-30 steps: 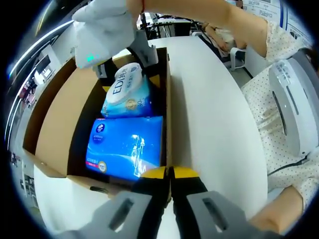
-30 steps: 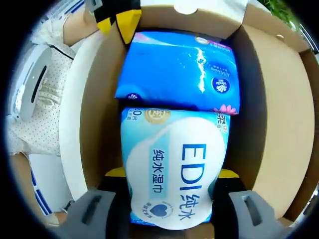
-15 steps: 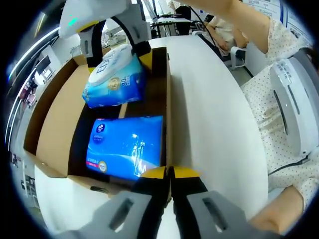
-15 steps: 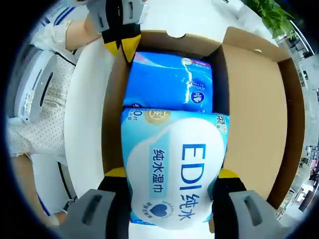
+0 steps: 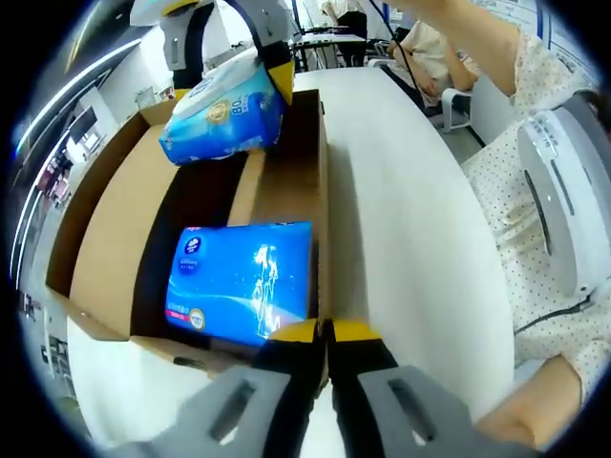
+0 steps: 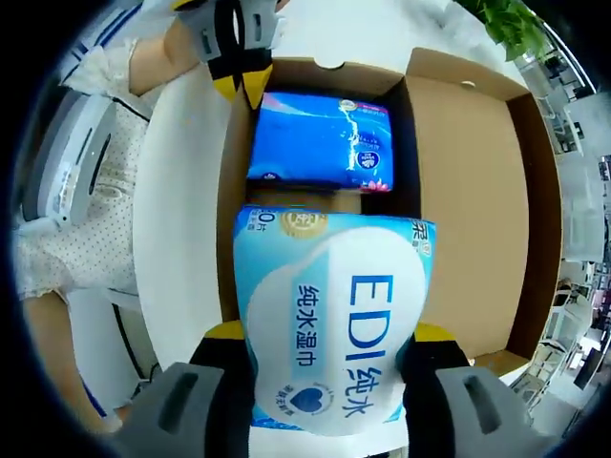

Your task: Operate the shoe box by opening the lid, removing the specified soft item, and placing it in the target area until the item is outside and the box remains undamaged.

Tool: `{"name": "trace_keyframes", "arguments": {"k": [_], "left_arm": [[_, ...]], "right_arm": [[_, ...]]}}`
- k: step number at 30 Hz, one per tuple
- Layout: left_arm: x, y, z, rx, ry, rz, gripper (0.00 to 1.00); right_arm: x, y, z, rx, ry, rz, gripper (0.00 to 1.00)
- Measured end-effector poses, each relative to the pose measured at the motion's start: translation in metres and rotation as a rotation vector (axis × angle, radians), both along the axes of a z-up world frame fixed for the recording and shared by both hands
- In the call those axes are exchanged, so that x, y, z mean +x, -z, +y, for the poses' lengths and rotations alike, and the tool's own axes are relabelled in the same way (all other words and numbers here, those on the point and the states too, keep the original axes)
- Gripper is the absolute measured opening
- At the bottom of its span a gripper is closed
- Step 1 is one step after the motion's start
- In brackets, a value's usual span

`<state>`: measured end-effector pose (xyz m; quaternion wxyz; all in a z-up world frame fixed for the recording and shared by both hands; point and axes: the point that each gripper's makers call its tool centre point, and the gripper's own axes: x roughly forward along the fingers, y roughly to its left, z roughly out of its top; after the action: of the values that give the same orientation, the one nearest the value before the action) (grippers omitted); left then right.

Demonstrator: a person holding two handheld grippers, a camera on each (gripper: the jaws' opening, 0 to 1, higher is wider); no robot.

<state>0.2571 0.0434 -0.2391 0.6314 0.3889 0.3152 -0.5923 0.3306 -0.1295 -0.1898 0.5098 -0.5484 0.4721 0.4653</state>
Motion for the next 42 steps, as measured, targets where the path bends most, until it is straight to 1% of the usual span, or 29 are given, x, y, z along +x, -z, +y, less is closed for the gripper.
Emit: {"name": "trace_keyframes", "arguments": {"k": [2, 6, 10, 18, 21, 29, 37, 42], "left_arm": [[0.0, 0.0, 0.0, 0.0, 0.001, 0.0, 0.02], [0.0, 0.0, 0.0, -0.001, 0.001, 0.001, 0.02], [0.001, 0.0, 0.0, 0.0, 0.0, 0.001, 0.02], [0.001, 0.0, 0.0, -0.001, 0.001, 0.002, 0.02], [0.001, 0.0, 0.0, -0.001, 0.001, 0.001, 0.02], [0.001, 0.0, 0.0, 0.002, -0.001, -0.001, 0.02], [0.002, 0.0, 0.0, 0.008, -0.003, -0.005, 0.02], [0.003, 0.001, 0.001, 0.022, -0.009, -0.021, 0.03]], "right_arm": [[-0.001, 0.0, -0.008, -0.013, 0.007, 0.003, 0.61], [0.0, -0.006, -0.02, -0.018, 0.033, -0.013, 0.61], [-0.002, -0.009, -0.028, -0.008, 0.046, -0.02, 0.62], [-0.008, -0.007, -0.045, 0.001, 0.075, -0.02, 0.62], [-0.009, -0.006, -0.056, -0.001, 0.098, -0.018, 0.61], [-0.013, -0.008, -0.078, -0.007, 0.128, -0.022, 0.62], [-0.015, -0.008, -0.11, -0.007, 0.169, -0.03, 0.62], [-0.017, -0.005, -0.129, -0.002, 0.189, -0.034, 0.61]]}}
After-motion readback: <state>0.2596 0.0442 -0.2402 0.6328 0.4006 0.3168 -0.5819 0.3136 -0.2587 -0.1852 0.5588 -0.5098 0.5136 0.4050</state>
